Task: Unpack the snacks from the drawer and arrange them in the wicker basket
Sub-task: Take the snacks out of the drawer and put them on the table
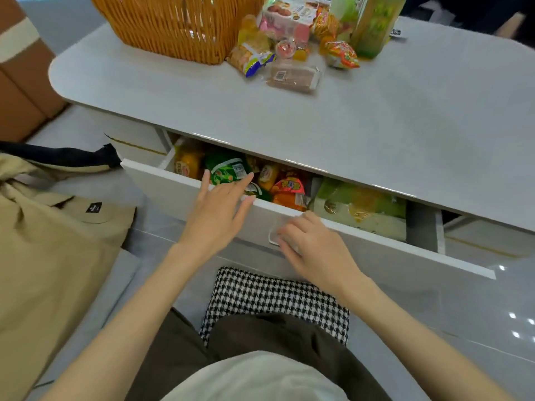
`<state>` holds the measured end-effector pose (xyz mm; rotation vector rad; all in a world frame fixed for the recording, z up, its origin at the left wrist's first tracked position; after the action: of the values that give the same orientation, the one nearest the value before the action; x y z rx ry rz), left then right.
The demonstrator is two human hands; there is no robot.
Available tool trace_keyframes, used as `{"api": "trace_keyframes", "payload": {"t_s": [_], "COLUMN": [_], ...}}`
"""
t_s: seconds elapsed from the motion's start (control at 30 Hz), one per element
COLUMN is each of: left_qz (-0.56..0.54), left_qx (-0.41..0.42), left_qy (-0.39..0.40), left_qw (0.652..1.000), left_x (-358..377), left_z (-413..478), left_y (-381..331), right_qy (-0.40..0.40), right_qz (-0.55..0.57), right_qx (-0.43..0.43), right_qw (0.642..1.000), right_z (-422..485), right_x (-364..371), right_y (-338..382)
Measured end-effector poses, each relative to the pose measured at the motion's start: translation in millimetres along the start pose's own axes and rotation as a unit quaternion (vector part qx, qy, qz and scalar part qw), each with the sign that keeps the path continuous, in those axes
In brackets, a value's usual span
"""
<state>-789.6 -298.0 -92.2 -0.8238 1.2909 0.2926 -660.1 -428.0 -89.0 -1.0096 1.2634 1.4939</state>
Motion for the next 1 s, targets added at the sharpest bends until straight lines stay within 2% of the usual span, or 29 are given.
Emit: {"api": "trace_keyframes", "payload": {"t_s": [0.03,0.1,0.17,0.27,0.47,0.7,0.83,1.0], "left_qz": [-0.026,-0.067,-0.066,-0.086,-0.047,-0.042,-0.013,0.016], "left_qx": [-0.010,-0.030,-0.028,-0.027,-0.080,-0.116,-0.097,-0.100], "left_qy": [0.008,0.015,0.003,-0.009,0.016,0.024,0.079,0.284], "left_qw": [1.000,0.997,0.997,0.996,0.996,0.992,0.992,0.954], "left_x": [-1,-3,-4,-2,-5,-15,-7,28], "left_z": [0,-1,-6,-20,-35,-20,11,57], "left_y": [3,4,0,-1,33,63,77,99], "right_qy": [-0.046,-0.055,0.007,0.083,0.168,0.157,0.182,0.218], "right_qz": [-0.003,0.004,0.037,0.075,0.101,0.072,0.089,0.127], "right_qx": [-0.008,0.033,0.100,0.129,0.106,0.098,0.195,0.213], "right_qw": [0.999,0.998,0.994,0.985,0.975,0.980,0.960,0.944], "right_z": [1,4,4,-3,12,65,99,116], "right_x": [-8,-16,-16,-9,1,34,67,100], "right_y": [1,-5,-13,-13,1,-3,-22,-31]}}
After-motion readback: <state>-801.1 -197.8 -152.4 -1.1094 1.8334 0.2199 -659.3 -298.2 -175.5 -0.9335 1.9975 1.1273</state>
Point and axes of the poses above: each hand's wrist, its own z-axis towards the middle knuckle, its own x-axis out of the palm, y = z × x, the point moved 4 cm from there along z, towards the middle knuckle, and after that the axes turned 5 degrees about y, right-handed, at the moved point
